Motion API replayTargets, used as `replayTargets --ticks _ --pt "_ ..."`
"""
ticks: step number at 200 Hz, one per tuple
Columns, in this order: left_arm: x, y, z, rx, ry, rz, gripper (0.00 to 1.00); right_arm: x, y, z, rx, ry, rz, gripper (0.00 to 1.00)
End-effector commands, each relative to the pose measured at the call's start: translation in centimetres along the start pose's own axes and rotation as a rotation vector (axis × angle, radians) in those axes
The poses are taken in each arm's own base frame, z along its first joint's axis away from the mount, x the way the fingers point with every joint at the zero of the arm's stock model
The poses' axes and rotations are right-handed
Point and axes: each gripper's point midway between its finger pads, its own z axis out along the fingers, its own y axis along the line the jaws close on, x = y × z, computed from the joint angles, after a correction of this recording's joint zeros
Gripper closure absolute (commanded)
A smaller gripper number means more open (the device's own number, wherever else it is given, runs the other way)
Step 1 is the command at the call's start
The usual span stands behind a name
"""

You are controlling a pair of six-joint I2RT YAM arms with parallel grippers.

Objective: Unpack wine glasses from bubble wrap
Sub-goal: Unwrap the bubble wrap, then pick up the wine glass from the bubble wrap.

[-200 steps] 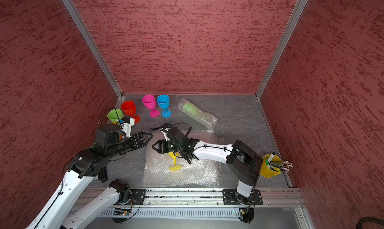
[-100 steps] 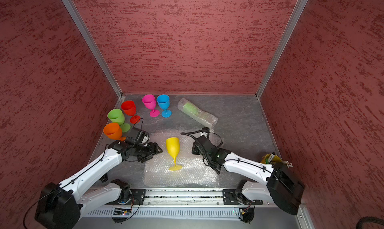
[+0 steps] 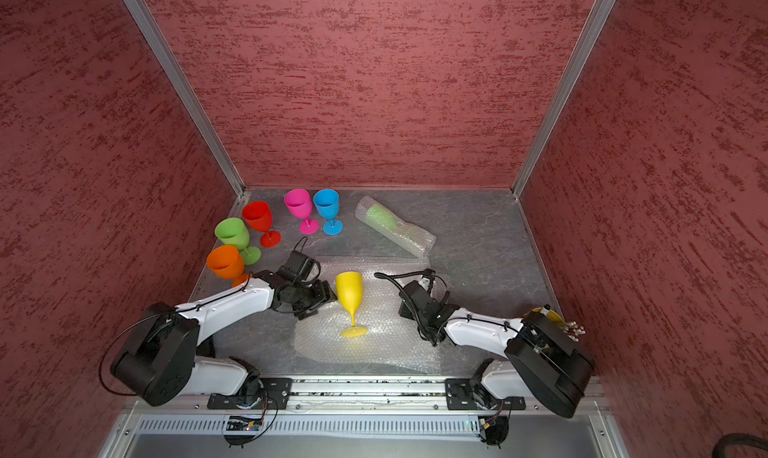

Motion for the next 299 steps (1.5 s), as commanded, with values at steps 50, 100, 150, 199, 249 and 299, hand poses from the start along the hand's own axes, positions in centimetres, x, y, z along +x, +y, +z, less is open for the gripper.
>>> replayTargets --ticks 50,100,150,199,249,299 --pt "0.3 -1.6 0.7 -0.049 -0.032 0.065 0.24 -1.4 -4.7 -1.7 0.119 -0.052 0.064 0.97" --pt "-3.1 -2.8 -8.2 -0.012 -0.194 0.122 0.21 -5.5 -0.5 -5.7 -0.002 -0.142 0.033 0.56" --pt "-2.2 -9.3 -11.9 0.06 -0.122 0.373 0.0 -7.5 2.7 -7.4 -0.08 -0.156 -0.022 0.34" --pt "0.1 -10.5 -7.3 -0.105 0.123 0.31 0.0 -6.6 3.9 -6.9 -0.132 -0.09 0.013 0.19" --pt "0.0 -12.0 -4.3 -0.213 0.203 0.327 0.0 -5.8 3.1 -6.6 -0.14 -0.088 0.022 0.18" --pt "0.8 -12.2 0.6 -0.231 0.318 0.286 0.0 -5.6 3.0 -6.6 -0.156 -0.094 0.01 0.18"
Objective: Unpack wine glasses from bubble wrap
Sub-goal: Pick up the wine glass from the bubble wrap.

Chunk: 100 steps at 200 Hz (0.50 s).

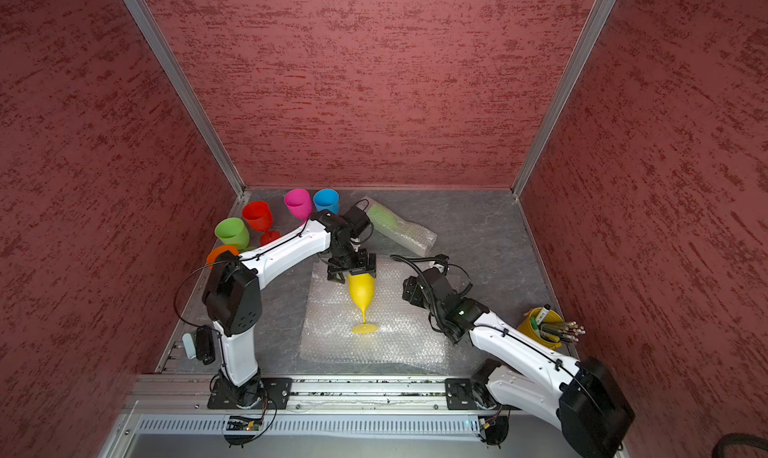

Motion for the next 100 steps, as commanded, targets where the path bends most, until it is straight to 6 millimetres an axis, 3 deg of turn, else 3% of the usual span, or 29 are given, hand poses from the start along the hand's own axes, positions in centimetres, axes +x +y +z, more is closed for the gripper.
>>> replayTargets --ticks 1,29,83,100 --pt "0.5 -0.1 2.0 0.002 0.08 -0.033 0.0 -0.4 0.6 -0.3 -0.04 -0.021 0.011 0.18" --pt "0.0 -0.6 2.8 0.012 0.098 -0.049 0.06 -0.2 0.2 -0.3 -0.036 -0.02 -0.002 0.19" --pt "-0.6 -0.6 1.8 0.031 0.075 -0.054 0.29 -0.6 0.1 -1.1 -0.04 -0.041 -0.008 0.2" --pt "-0.6 -0.5 1.0 0.025 0.063 -0.048 0.31 -1.2 0.4 -1.6 -0.04 -0.054 -0.017 0.2"
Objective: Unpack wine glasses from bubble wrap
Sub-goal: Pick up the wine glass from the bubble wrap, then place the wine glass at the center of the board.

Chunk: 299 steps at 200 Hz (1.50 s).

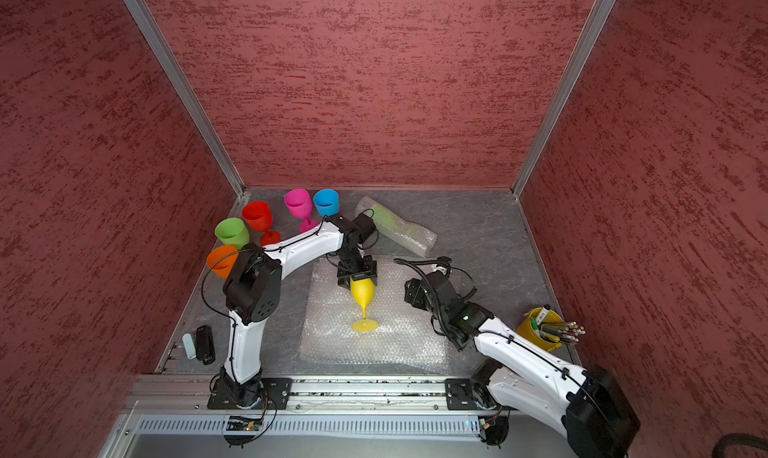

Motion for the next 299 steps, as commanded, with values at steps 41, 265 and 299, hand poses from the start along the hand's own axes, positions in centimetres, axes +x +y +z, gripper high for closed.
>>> replayTargets --ticks 41,265,299 --pt "-0.3 0.0 -9.3 0.024 -0.276 0.063 0.3 -3.0 1.2 -2.3 -0.021 -0.097 -0.033 0.2" --pt "-6.0 -1.0 -26.7 0.309 -1.842 0.716 0.35 -6.0 3.5 -2.7 -0.066 -0.211 -0.115 0.21" --pt "-10.5 -0.9 -24.2 0.259 -1.842 0.692 0.35 -6.7 3.3 -3.4 -0.045 -0.241 -0.107 0.21"
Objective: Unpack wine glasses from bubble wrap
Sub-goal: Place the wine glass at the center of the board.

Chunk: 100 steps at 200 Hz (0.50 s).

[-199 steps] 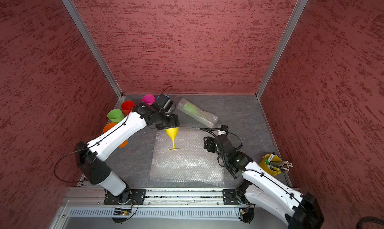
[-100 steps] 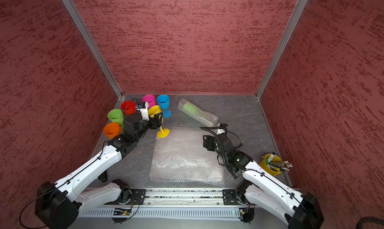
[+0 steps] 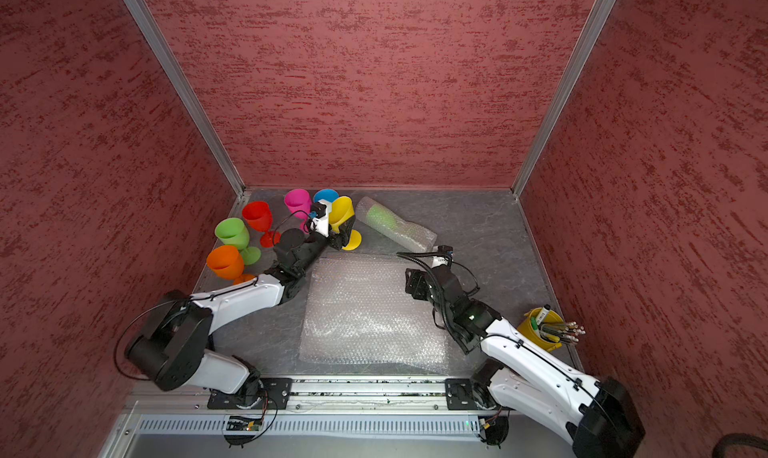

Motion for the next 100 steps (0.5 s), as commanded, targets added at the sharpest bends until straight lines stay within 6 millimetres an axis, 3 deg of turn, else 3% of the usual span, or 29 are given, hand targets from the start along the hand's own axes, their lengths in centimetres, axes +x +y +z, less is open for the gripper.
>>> replayTargets --ticks 1,100 --pt "-2.2 1.2 1.6 -0.021 -0.138 0.036 0.35 -2.8 0.6 -1.0 0.005 -0.088 0.015 0.2" --pt "5.7 5.5 6.8 -0.128 -0.027 0.033 0.32 -4.1 -0.1 -0.7 0.062 -0.14 -0.013 0.19"
